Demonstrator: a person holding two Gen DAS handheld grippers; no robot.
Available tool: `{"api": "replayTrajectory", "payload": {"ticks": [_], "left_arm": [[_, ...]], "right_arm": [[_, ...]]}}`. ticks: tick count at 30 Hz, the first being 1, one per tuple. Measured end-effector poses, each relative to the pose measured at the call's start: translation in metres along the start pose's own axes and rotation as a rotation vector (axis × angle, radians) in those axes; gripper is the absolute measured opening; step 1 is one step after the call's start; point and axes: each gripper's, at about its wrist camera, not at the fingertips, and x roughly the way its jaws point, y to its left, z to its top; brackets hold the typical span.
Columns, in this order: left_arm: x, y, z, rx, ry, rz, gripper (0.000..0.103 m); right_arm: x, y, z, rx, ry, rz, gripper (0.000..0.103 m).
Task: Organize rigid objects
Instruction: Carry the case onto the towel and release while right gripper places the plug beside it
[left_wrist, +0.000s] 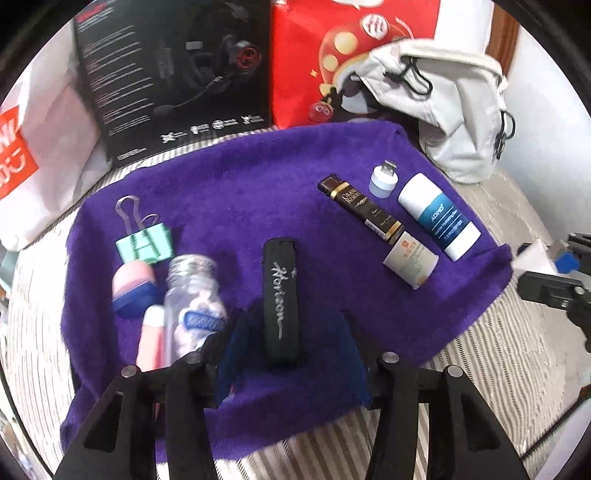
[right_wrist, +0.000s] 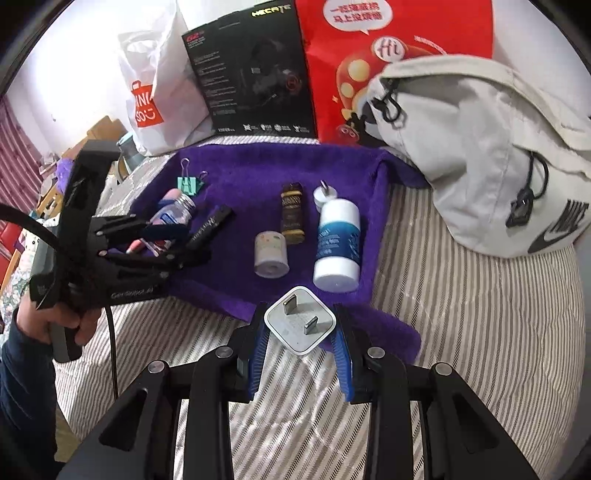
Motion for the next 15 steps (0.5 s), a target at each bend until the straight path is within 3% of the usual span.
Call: {"api": "replayTrajectory", "payload": {"ticks": [2,6,11,15], "left_arm": [[-0.01,0.006,-0.003,-0.016,-0.014,-0.003,0.051],[-0.039,0.019,-0.01,-0.042,-0.065,0.028,0.066],[-0.067,0.041,-0.022,-0.086,-0.106,0.108,0.067],[-0.079,0.061,-0.038,-0.151,-0.118,0.113,0.068]], "right_arm": [[0.001,0.005,0.004,-0.012,-0.002,0.004,0.033],[0.007,0.017,0.011,-0.036,0.001,0.015,0.033],[0.025,0.039,0.024,-0.069,0.016,0.058,0.033],[0.047,0.057,0.034,-0.085,0.041,0.075,0.033]]}}
